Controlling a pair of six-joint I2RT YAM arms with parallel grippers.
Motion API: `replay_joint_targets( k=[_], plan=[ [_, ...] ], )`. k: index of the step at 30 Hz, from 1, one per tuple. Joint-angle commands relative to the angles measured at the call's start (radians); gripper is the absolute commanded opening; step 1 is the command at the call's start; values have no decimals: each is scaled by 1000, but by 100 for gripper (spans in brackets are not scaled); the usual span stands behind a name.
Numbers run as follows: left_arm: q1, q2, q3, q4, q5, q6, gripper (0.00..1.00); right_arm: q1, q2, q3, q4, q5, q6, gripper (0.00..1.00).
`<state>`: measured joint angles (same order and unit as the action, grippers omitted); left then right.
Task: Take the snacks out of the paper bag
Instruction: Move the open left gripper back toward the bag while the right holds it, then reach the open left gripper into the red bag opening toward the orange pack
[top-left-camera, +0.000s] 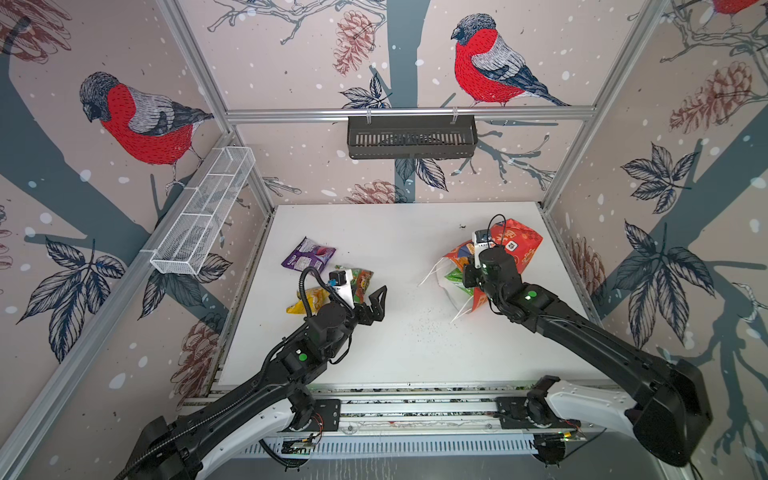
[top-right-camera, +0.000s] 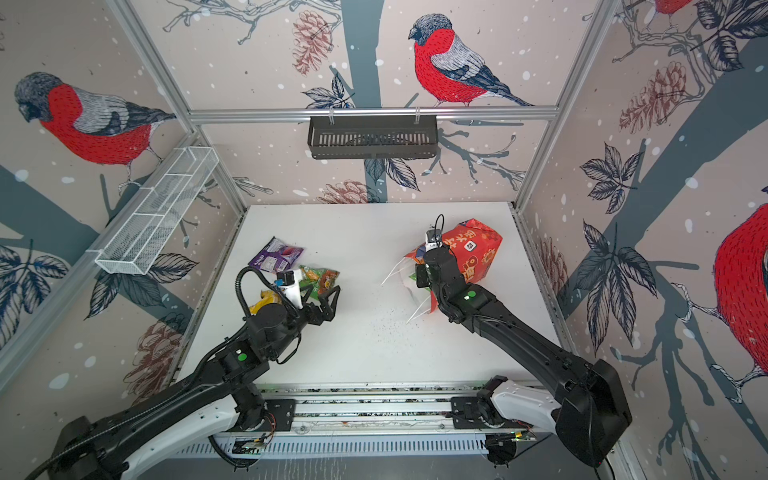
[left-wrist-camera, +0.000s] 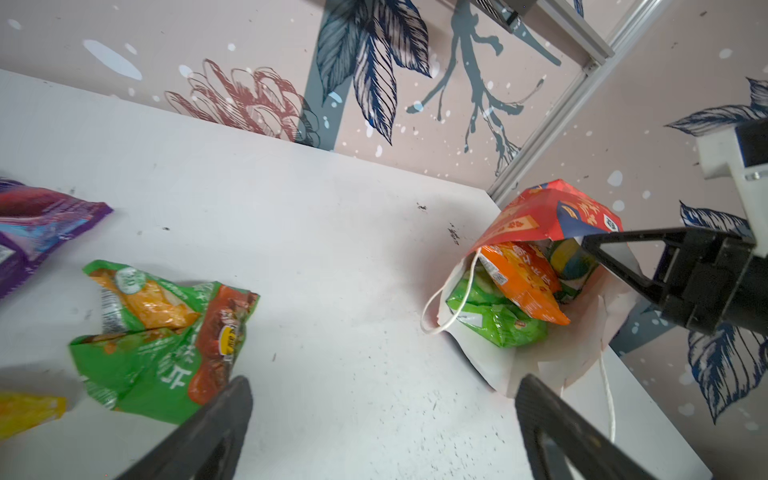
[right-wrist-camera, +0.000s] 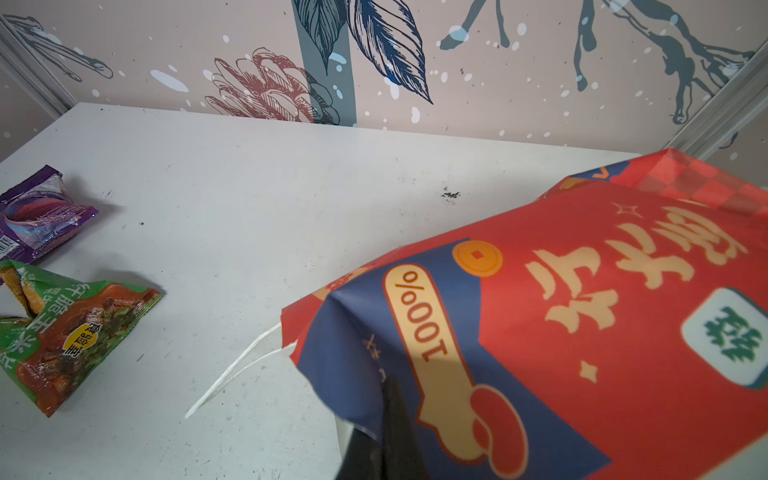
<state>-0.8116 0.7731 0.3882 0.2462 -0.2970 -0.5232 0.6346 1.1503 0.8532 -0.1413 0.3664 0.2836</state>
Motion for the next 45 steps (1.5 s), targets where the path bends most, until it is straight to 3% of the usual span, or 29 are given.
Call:
replay_joint_targets(
  k=[1,15,19,26,33,45],
  plan=[
    [-52,77,38,115,-47,20,99,-3,-19,-7,26,-20,-3,2],
    [-249,356,113,350,-78,-66,95,-22,-86,-1,-43,-93,73,3],
    [-262,439,135,427,-54,-79,92,-26,-95,-26,-19,-96,84,4],
    [-268,480,211,385,-94,-48,92,-29,-71,-31,2,-113,101,3],
    [-270,523,208,398,-96,-98,92,-33,-50,-21,14,-150,103,3],
    [-265,778,337,502,-19,-50,90,-49,1,1,36,-167,99,1]
  ],
)
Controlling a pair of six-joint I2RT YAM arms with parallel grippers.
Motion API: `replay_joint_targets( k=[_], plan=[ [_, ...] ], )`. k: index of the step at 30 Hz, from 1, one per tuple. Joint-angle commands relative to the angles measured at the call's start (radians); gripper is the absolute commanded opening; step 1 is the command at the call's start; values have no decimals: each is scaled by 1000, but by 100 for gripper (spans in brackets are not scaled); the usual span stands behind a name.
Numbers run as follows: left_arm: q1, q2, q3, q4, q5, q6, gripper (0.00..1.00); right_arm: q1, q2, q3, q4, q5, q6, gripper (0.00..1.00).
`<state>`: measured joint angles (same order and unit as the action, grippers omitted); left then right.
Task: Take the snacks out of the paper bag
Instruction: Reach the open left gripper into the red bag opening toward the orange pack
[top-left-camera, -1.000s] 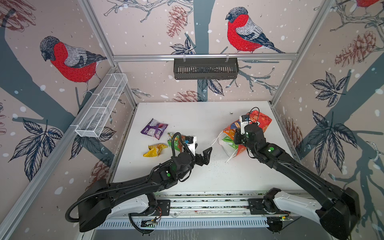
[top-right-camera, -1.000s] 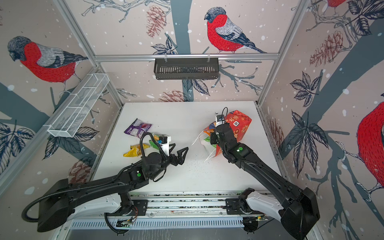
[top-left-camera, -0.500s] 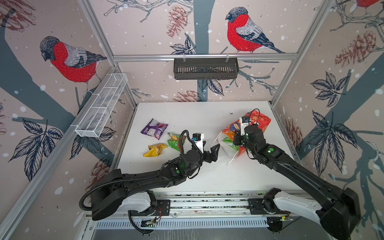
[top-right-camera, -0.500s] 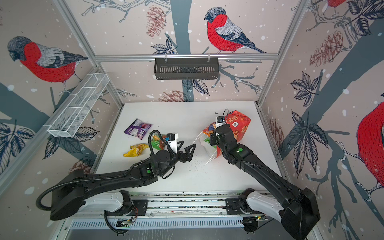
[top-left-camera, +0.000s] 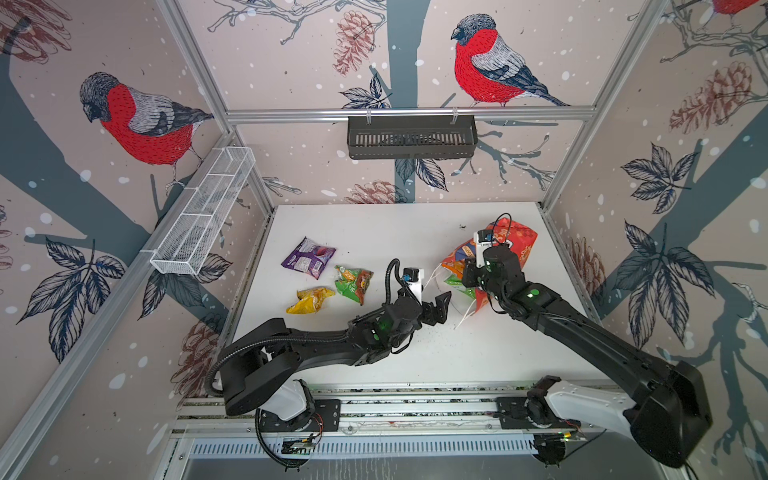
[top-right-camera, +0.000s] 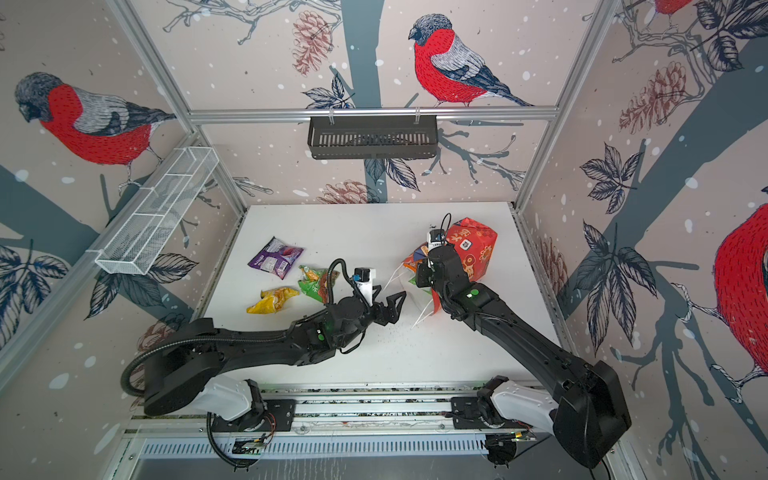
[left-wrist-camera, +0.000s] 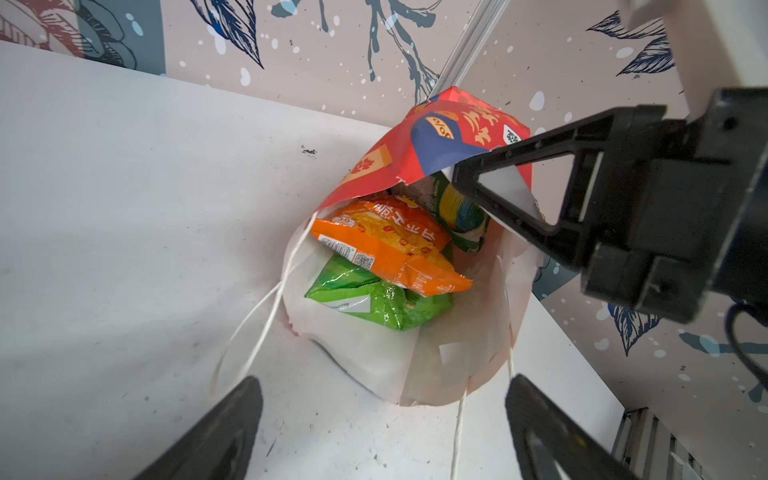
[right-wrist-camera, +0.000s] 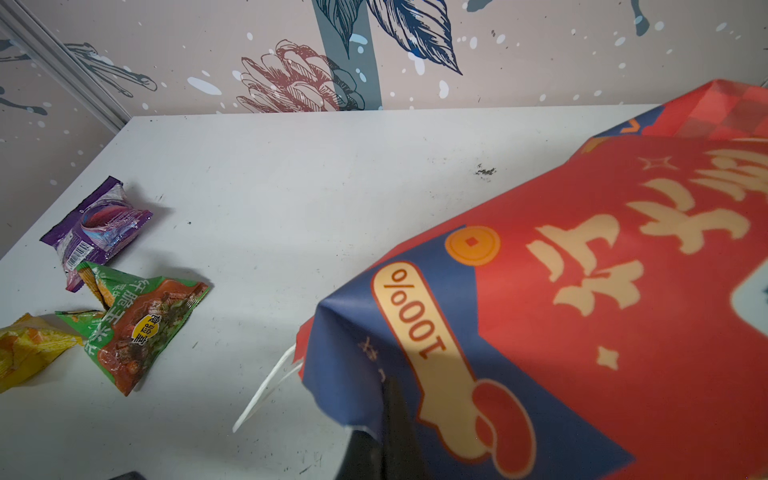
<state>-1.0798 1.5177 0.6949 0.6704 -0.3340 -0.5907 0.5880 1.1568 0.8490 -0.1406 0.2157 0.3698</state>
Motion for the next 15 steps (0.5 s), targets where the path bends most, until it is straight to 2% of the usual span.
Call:
replay_joint_targets(
  k=[1,8,15],
  plan=[
    [10,52,40,90,32,7,88,-2,-8,3,34,-16,12,2],
    [33,138,70,185,124,-39,83,-4,-30,-24,50,-24,28,2],
    [84,206,92,253,248,-153,77,-4,-31,-40,73,-25,46,2]
  ],
)
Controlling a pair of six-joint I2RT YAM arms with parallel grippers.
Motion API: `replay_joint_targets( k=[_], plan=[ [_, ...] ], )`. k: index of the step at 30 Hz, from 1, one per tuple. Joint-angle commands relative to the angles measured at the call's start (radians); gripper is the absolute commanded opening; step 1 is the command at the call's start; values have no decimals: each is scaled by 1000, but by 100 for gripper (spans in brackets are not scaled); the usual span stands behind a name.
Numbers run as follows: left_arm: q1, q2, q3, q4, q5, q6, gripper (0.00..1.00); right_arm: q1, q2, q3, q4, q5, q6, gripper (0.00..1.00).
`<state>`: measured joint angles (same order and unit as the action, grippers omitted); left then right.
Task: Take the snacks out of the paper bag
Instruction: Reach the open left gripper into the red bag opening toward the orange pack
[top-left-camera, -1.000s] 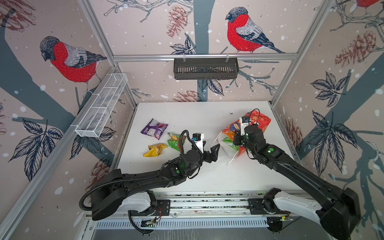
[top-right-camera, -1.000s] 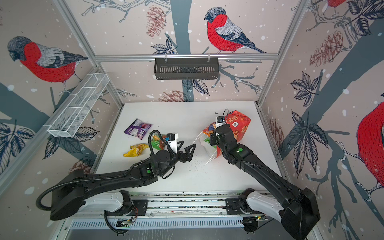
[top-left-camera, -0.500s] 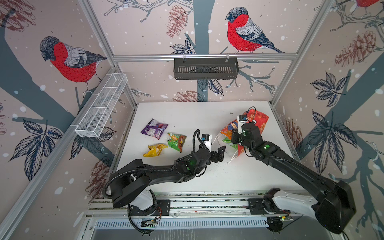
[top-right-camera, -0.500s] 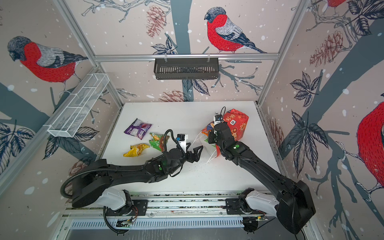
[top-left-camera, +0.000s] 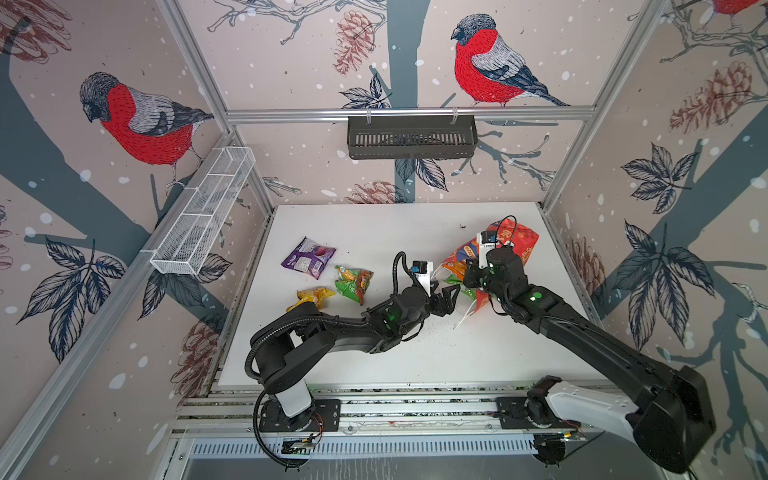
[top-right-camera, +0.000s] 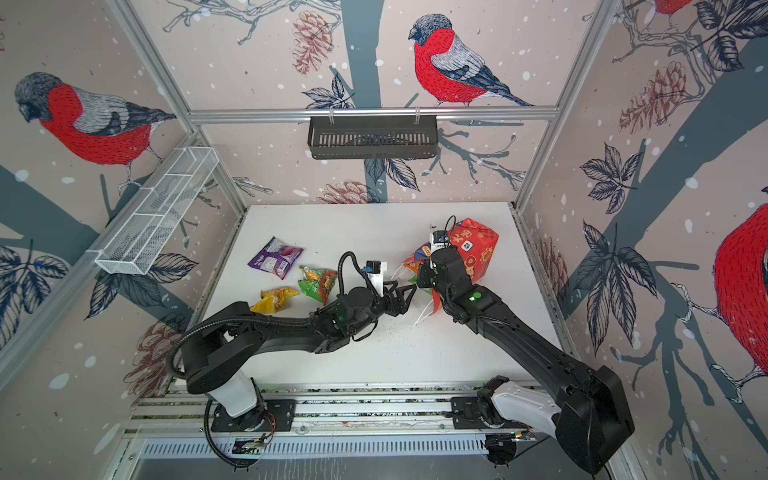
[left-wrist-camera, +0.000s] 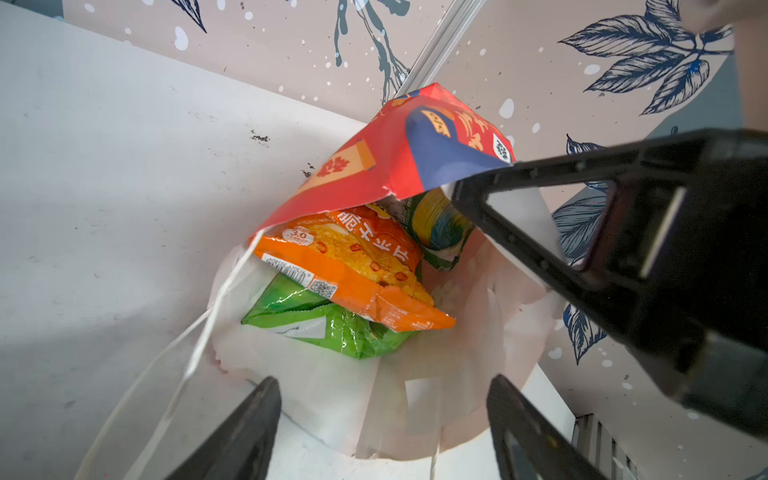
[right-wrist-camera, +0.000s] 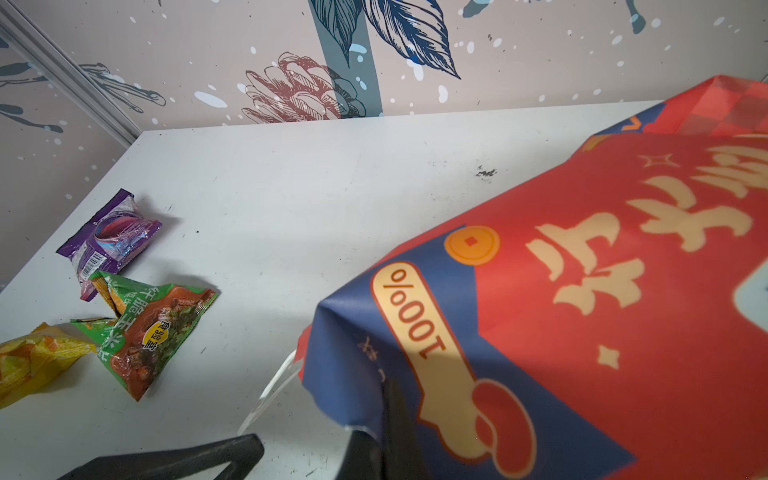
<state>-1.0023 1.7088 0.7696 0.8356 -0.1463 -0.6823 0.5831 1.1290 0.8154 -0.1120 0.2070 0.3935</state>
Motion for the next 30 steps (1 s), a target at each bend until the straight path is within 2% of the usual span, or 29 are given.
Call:
replay_joint_targets(
  k=[1,6,18,21,24,30],
  plan=[
    [7,23,33,69,55,-59,77,1,-1,-10,52,-18,23,2],
    [11,73,80,60,68,-67,80,0,13,-7,62,-26,30,2],
    [49,177,125,115,107,-186,84,0,-15,-22,74,-56,62,2],
    [51,188,135,113,88,-195,84,0,-23,-31,79,-58,64,2],
    [51,199,171,31,35,-198,84,0,-17,-35,82,-74,71,2],
    [56,243,223,1,35,-193,82,0,-9,-37,84,-108,87,1]
  ],
)
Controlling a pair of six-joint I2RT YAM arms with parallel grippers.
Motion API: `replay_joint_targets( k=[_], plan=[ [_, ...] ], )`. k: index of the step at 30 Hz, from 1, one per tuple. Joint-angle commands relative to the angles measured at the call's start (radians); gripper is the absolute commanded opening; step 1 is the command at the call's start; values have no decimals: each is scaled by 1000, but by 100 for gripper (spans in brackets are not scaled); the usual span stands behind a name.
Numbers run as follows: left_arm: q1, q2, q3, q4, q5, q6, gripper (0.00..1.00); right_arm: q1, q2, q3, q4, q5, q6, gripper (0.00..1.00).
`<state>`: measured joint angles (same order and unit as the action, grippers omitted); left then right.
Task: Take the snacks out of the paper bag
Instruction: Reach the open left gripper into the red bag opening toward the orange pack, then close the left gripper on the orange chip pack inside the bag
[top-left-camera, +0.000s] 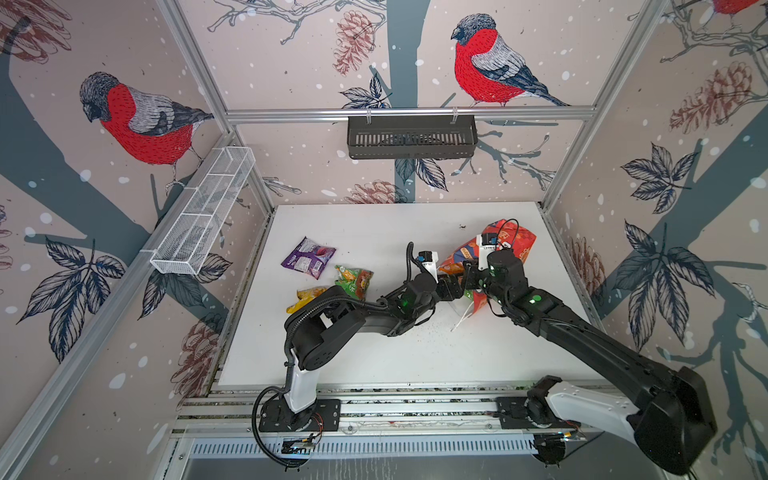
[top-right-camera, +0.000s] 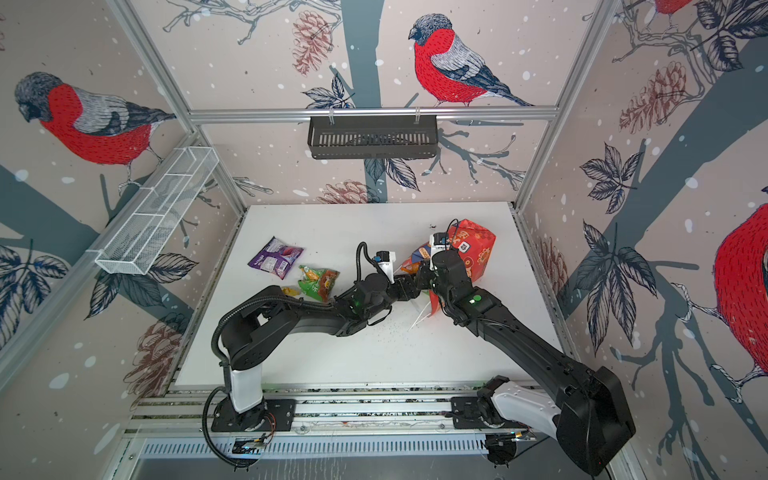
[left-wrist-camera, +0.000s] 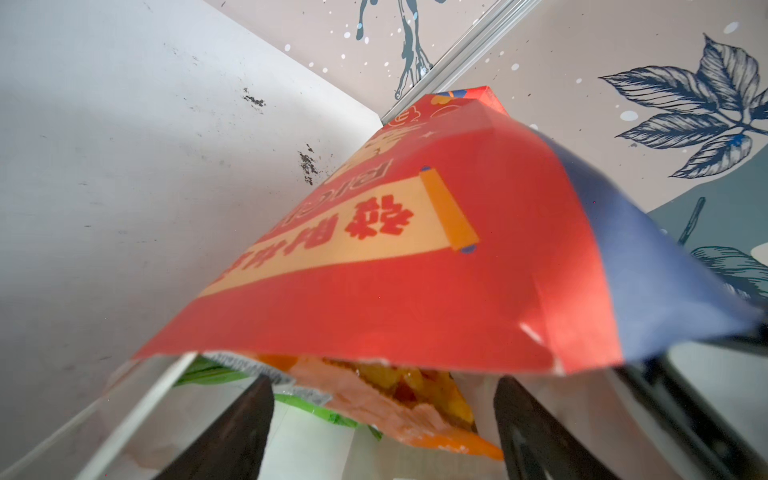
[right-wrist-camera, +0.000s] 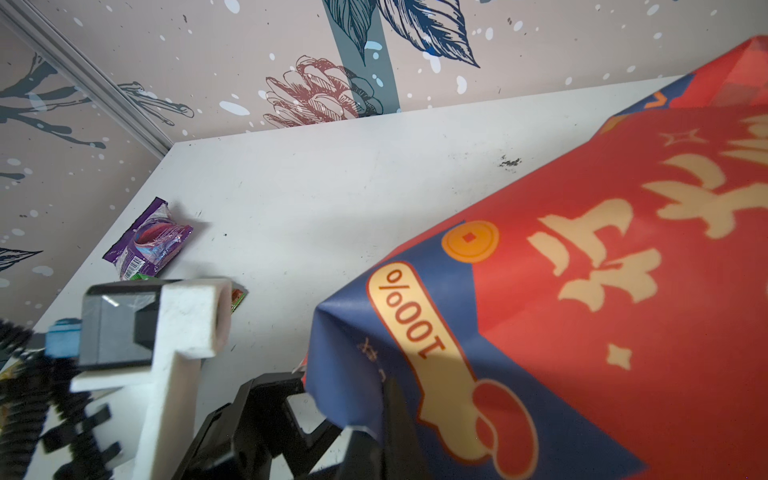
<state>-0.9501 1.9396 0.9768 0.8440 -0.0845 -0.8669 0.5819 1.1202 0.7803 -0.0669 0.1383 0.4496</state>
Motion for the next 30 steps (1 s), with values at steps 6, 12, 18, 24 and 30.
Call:
replay_joint_targets(
  k=[6,12,18,24,30],
  plan=[
    [5,24,67,-79,-68,40,71,1,-16,-1,44,-49,37,1],
    [5,24,74,-97,-96,66,71,2,-26,-4,54,-65,44,2],
    [7,47,86,-76,-77,62,59,3,-19,-7,58,-66,47,2],
    [11,41,62,-21,-63,58,37,3,-20,-13,55,-60,51,2],
    [11,15,44,-33,-71,70,21,2,-20,-12,55,-51,47,2]
  ],
)
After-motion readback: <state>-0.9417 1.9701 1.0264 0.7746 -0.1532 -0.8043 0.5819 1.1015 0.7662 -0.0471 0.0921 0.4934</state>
